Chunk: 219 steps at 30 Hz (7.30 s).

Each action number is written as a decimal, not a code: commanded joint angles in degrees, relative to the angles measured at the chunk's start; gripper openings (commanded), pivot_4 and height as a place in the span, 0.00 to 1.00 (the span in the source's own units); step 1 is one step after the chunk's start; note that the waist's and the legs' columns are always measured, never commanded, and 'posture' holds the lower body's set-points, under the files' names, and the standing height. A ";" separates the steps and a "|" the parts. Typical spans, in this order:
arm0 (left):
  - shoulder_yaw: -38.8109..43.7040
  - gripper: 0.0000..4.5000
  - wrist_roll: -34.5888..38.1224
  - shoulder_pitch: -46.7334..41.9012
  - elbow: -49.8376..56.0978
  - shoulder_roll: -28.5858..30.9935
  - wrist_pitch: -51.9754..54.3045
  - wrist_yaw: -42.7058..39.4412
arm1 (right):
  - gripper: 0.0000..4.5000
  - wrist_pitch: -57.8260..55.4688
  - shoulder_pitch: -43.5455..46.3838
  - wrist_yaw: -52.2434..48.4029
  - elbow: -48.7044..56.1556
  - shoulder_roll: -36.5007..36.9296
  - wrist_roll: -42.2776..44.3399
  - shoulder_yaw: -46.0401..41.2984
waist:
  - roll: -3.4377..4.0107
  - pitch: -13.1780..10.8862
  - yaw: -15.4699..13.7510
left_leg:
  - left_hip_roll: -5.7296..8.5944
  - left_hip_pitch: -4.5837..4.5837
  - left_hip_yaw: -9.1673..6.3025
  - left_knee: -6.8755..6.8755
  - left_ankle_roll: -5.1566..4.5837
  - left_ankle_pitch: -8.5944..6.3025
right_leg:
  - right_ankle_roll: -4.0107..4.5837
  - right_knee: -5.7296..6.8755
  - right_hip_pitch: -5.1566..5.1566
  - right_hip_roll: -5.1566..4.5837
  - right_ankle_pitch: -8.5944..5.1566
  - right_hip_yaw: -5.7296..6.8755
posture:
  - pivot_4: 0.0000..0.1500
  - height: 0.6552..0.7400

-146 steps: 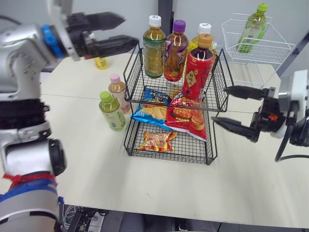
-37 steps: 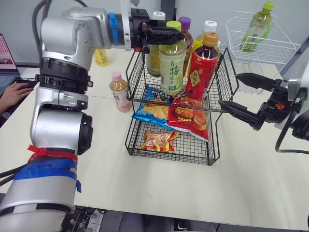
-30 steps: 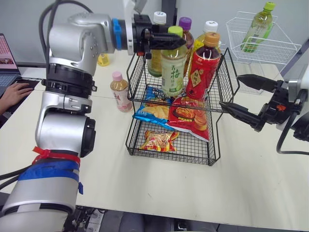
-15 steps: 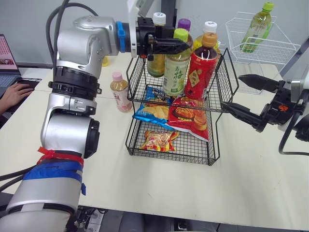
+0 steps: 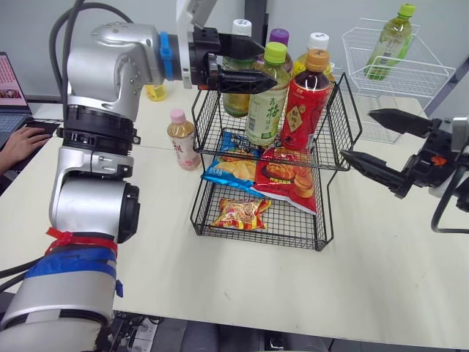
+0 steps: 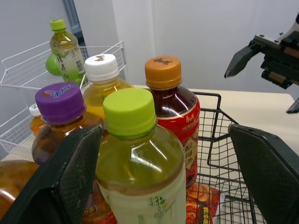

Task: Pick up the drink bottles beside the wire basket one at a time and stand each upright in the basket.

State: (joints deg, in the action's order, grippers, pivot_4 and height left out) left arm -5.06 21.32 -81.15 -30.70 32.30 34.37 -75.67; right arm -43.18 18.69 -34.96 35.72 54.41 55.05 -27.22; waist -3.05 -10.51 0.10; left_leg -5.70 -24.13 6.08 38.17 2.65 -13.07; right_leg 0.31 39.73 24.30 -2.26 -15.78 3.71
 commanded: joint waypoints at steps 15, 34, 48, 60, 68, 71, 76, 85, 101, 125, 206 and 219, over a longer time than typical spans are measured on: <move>5.16 1.00 1.70 6.26 9.08 4.09 -0.07 3.22 | 1.00 0.02 -5.64 17.77 19.26 -5.42 4.10 6.79 | -0.27 0.23 0.16 | -0.08 0.25 -0.06 -0.06 -0.01 0.00 | -0.02 0.14 -0.14 0.10 -0.02 -0.11 | 1.00 0.70; 8.36 1.00 4.71 14.38 19.63 6.87 3.49 7.34 | 1.00 8.88 -9.65 20.59 21.28 -16.98 -14.99 18.66 | 0.29 0.14 0.01 | 0.15 -0.22 -0.99 0.52 0.07 0.08 | -0.32 0.32 -0.27 0.18 -0.28 -0.09 | 1.00 0.70; 22.49 1.00 9.84 28.11 29.06 17.58 10.57 16.27 | 1.00 5.76 -6.90 23.30 19.71 -19.76 -15.82 20.47 | 0.30 0.14 0.26 | 0.08 -0.24 -1.22 0.55 0.07 0.08 | -0.31 0.38 -0.24 0.21 -0.28 -0.12 | 1.00 0.70; 30.48 1.00 5.56 50.56 18.49 27.42 -2.86 12.48 | 1.00 4.03 -3.33 20.50 17.52 -19.13 -13.75 20.70 | 0.27 0.18 -0.34 | 0.08 -0.24 -1.13 0.53 0.05 0.07 | -0.25 0.34 -0.26 0.16 -0.29 0.09 | 1.00 0.70; 25.42 1.00 4.36 42.82 13.00 17.95 -8.06 19.14 | 1.00 1.13 -2.81 20.13 19.07 -17.52 -11.54 20.80 | 0.21 0.22 -0.89 | 0.07 -0.34 -1.14 0.54 0.04 0.07 | -0.16 0.34 -0.25 0.17 -0.31 0.10 | 1.00 0.70; 23.10 1.00 3.04 38.44 10.69 14.39 -9.94 21.78 | 1.00 -0.06 -2.79 20.26 20.19 -17.12 -9.97 20.55 | 0.20 0.22 -1.08 | 0.08 -0.37 -1.15 0.56 0.04 0.07 | -0.07 0.34 -0.25 0.19 -0.25 0.12 | 1.00 0.70; 19.55 1.00 0.40 33.55 4.71 10.51 -13.36 23.67 | 1.00 -2.14 -2.44 20.92 21.76 -15.64 -5.73 19.33 | 0.20 0.22 -0.57 | 0.09 -0.39 -1.13 0.56 0.04 0.07 | 0.10 0.32 -0.22 0.20 -0.15 0.10 | 1.00 0.70; 15.22 1.00 -4.32 26.05 -5.10 4.54 -17.72 27.33 | 1.00 -2.13 -1.95 17.97 21.21 -10.55 -0.47 17.74 | 0.19 0.23 -0.37 | 0.10 -0.40 -1.17 0.57 0.04 0.07 | 0.09 0.32 -0.24 0.21 -0.15 0.14 | 1.00 0.70; 14.49 0.50 -7.09 19.56 -16.64 -1.58 -23.53 29.44 | 1.00 -1.77 1.01 18.45 19.55 -10.81 -1.17 19.60 | 0.17 0.23 -0.10 | 0.10 -0.44 -1.18 0.57 0.04 0.07 | 0.08 0.31 -0.22 0.21 -0.15 0.20 | 1.00 0.70; 14.16 0.30 -0.82 -3.93 -5.86 12.40 -0.03 12.56 | 1.00 -1.67 -1.65 24.58 22.01 -11.41 -1.69 18.95 | -0.04 0.09 -1.09 | 0.22 -0.75 -1.28 0.61 -0.01 0.04 | 0.05 0.16 -0.15 0.30 -0.17 0.10 | 1.00 0.70; 23.94 0.99 -10.75 46.85 7.30 11.20 -27.63 35.22 | 1.00 34.50 -2.87 12.43 -28.55 -7.52 -34.99 3.17 | 0.12 0.19 -0.21 | 0.15 -0.61 -1.13 0.65 -0.03 0.07 | 0.05 0.35 -0.19 0.24 -0.16 0.03 | 1.00 0.70; 22.32 0.99 -10.41 53.86 -0.36 7.15 -34.09 38.82 | 1.00 52.39 -6.73 8.71 -49.35 -15.09 -44.88 9.20 | 0.34 0.25 0.14 | 0.12 -0.48 -1.09 0.64 -0.03 0.09 | 0.05 0.48 -0.21 0.26 -0.15 0.03 | 1.00 0.70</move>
State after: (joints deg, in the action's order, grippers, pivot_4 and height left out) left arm 16.87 10.86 -27.46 -31.67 39.19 1.65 -37.50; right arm 7.36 11.83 -26.17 -13.93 39.15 10.36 -17.68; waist -2.70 -10.26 0.24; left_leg -5.58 -24.61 4.99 38.81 2.62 -12.98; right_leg 0.36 40.23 24.09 -2.00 -15.93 3.73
